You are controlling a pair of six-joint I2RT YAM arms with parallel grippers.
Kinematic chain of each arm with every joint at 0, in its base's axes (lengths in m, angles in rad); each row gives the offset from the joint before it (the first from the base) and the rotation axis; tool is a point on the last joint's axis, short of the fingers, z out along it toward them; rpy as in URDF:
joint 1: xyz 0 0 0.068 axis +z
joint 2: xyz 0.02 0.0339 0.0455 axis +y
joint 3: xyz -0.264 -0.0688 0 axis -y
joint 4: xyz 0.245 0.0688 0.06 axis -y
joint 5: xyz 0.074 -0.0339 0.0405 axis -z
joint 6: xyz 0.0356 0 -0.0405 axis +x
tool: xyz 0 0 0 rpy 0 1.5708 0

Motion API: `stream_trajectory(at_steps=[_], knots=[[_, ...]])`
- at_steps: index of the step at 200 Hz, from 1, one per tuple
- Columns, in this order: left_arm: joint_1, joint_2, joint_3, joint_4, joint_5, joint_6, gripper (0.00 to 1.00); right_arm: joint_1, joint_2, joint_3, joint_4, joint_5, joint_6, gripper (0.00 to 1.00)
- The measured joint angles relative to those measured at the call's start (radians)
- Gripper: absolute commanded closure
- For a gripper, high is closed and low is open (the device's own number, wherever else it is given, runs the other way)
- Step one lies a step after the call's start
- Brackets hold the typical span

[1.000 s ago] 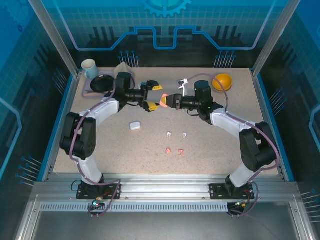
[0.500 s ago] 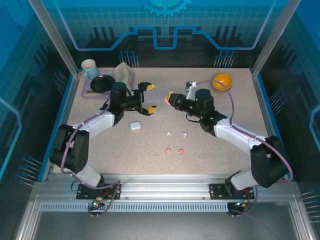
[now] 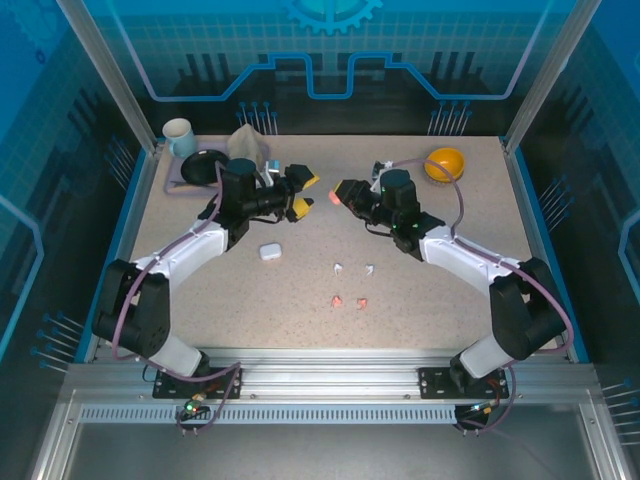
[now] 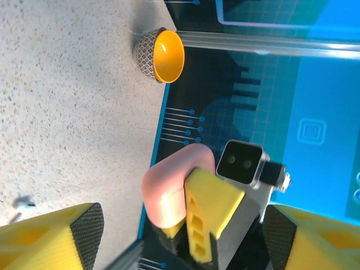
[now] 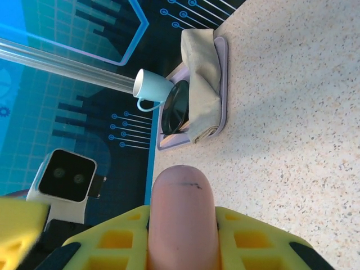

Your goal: Insert the wireless bluetooth earbuds into the charging case

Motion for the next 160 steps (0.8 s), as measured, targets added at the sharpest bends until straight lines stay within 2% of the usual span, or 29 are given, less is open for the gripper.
stream_trajectory(at_steps=[24,60,104,160], knots=[[-0.005,-0.006,-0.072,0.053,0.018,0.103,0.29,-0.021,0.002,0.012,-0.034,-0.033,0.077,0.85],[-0.040,-0.006,-0.128,0.146,0.018,0.148,0.33,-0.032,0.013,0.012,-0.017,-0.072,0.185,0.85],[-0.060,0.014,-0.130,0.339,-0.007,0.098,0.43,-0.031,0.029,0.012,0.039,-0.087,0.268,0.85],[-0.070,0.071,-0.154,0.476,-0.047,0.014,0.47,-0.023,0.053,0.001,0.137,-0.087,0.330,0.85]])
